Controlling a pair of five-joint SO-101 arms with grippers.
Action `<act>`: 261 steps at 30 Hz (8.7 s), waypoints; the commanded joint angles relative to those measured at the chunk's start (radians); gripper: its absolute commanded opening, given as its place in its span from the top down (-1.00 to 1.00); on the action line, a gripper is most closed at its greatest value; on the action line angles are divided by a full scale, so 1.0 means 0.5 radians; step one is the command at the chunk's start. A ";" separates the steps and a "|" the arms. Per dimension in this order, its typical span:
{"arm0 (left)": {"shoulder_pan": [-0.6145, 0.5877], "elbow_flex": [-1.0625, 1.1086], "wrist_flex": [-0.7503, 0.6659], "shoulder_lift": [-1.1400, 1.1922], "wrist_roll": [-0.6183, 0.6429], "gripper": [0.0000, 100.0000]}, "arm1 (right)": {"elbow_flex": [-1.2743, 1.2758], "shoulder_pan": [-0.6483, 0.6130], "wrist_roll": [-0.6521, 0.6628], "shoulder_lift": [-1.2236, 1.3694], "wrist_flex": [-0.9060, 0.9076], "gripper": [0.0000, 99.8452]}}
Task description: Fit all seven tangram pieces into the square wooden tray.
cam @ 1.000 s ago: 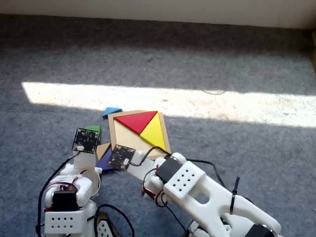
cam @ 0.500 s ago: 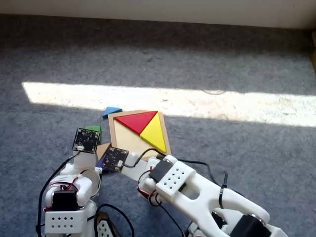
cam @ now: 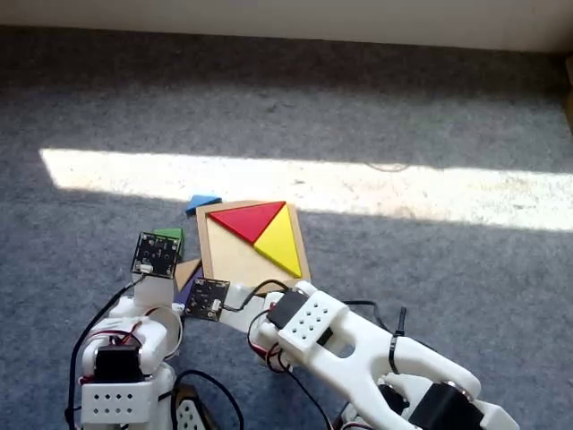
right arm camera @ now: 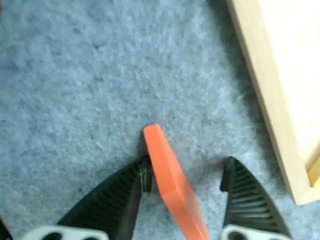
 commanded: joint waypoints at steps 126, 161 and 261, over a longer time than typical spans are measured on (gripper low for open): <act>-0.017 0.038 0.012 -0.097 -0.006 0.99 | -2.085 0.419 -0.709 1.659 -0.097 0.99; -0.017 0.038 0.012 -0.097 -0.006 0.99 | 0.437 1.324 -0.715 -2.024 -0.081 0.99; -0.044 -2.908 -0.430 3.616 -0.270 0.53 | 1.637 1.695 -0.715 -2.929 0.032 0.98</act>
